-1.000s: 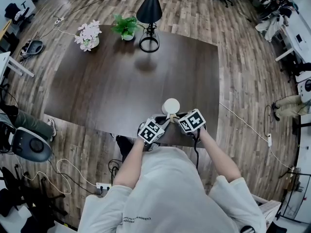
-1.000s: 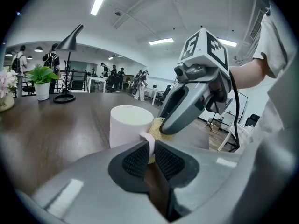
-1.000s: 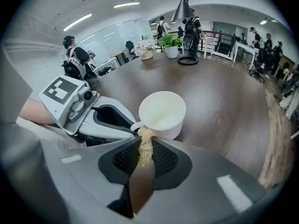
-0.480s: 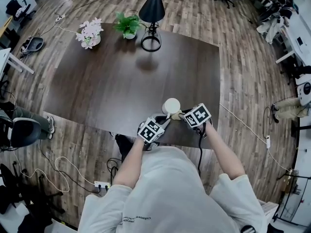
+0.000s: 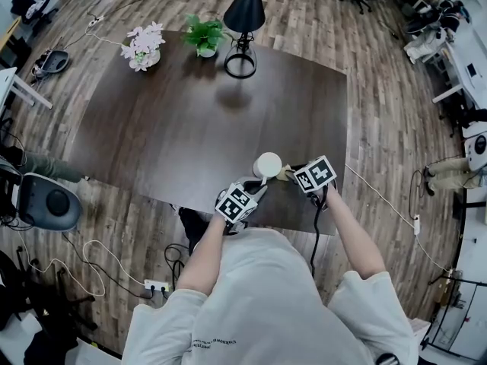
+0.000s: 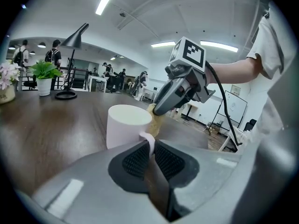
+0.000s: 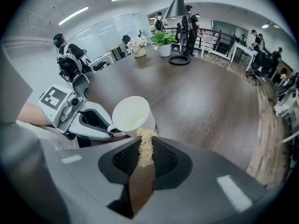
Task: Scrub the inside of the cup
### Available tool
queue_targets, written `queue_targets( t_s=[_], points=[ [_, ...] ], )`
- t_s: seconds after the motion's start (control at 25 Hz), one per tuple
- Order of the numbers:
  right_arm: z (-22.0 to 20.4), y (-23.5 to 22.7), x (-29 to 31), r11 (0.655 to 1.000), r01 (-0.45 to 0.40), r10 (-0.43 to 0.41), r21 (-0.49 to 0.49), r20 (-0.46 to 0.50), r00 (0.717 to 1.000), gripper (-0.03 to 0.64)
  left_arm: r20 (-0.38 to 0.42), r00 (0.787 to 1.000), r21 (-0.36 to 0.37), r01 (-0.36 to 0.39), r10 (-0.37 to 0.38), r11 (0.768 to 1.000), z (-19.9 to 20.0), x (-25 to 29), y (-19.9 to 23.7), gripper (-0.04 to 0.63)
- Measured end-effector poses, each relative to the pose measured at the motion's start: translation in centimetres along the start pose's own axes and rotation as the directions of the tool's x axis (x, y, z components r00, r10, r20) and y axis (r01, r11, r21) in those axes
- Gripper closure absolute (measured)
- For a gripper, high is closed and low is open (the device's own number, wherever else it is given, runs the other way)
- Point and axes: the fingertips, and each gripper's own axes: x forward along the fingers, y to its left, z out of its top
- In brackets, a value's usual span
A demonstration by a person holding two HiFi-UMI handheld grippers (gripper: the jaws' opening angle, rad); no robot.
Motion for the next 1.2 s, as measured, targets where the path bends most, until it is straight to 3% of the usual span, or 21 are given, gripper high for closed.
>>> queue_targets(
  t_s=[0.28,1.2],
  points=[
    [2.3,-1.2,-0.3,0.999,-0.010,0.008,0.047,0.038,0.999,0.528,0.005,1.000,-0.001,0.014,-0.014,1.000,0.2,-0.1,0.0,0.555],
    [10.9,1.1,2.2,0.997,-0.064,0.064,-0.032,0.025,0.998,0.528,-0.064,0.991,0.039,0.116,-0.114,0.992,-0.5,-0.7,0.2,0.554]
  ],
)
